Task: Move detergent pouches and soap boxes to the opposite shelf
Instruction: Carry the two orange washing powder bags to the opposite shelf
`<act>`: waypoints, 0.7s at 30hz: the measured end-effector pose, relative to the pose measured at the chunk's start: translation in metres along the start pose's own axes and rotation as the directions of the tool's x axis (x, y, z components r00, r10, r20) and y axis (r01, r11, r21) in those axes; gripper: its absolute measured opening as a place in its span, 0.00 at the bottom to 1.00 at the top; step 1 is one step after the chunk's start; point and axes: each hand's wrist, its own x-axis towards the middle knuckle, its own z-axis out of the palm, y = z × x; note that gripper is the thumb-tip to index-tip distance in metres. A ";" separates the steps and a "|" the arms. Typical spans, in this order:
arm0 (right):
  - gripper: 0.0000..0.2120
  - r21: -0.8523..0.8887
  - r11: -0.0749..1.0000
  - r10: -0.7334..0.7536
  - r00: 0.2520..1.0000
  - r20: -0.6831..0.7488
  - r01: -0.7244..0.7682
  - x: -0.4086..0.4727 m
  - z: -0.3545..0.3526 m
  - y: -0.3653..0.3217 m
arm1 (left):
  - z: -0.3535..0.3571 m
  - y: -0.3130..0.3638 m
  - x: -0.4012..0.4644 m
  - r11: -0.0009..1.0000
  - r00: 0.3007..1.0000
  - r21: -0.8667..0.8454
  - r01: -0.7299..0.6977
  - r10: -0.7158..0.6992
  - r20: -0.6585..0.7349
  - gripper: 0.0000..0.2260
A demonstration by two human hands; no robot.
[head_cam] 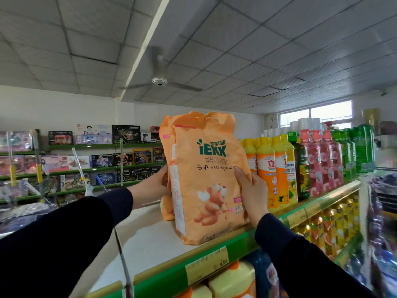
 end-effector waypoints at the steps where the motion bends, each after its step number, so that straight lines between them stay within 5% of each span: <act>1: 0.21 0.034 0.999 0.017 1.000 0.016 -0.017 0.004 -0.002 -0.004 | -0.004 0.007 0.001 0.996 1.000 -0.090 0.016 -0.019 -0.024 0.26; 4: 0.18 0.134 0.990 0.033 0.995 0.093 -0.045 0.024 -0.004 -0.025 | -0.011 0.024 0.007 0.913 0.986 -0.406 -0.036 -0.034 -0.165 0.08; 7: 0.18 0.157 0.984 0.044 0.971 0.235 -0.082 0.048 0.001 -0.055 | -0.011 0.047 0.017 0.854 0.970 -0.497 -0.153 0.034 -0.239 0.22; 10: 0.23 0.051 0.995 0.057 0.935 0.351 -0.080 0.070 0.010 -0.083 | -0.001 0.064 0.029 0.878 0.890 -0.424 -0.222 0.005 -0.456 0.42; 14: 0.14 0.111 0.954 0.198 0.866 0.460 -0.278 0.094 0.017 -0.105 | 0.009 0.071 0.042 0.923 0.828 -0.340 -0.179 -0.045 -0.559 0.22; 16: 0.09 0.172 0.925 0.239 0.870 0.432 -0.339 0.101 0.021 -0.107 | 0.012 0.072 0.046 0.906 0.794 -0.382 -0.181 -0.095 -0.600 0.16; 21: 0.07 0.179 0.980 0.045 0.976 0.213 -0.085 0.111 0.047 -0.102 | 0.014 0.074 0.057 0.855 0.719 -0.443 -0.270 -0.127 -0.683 0.13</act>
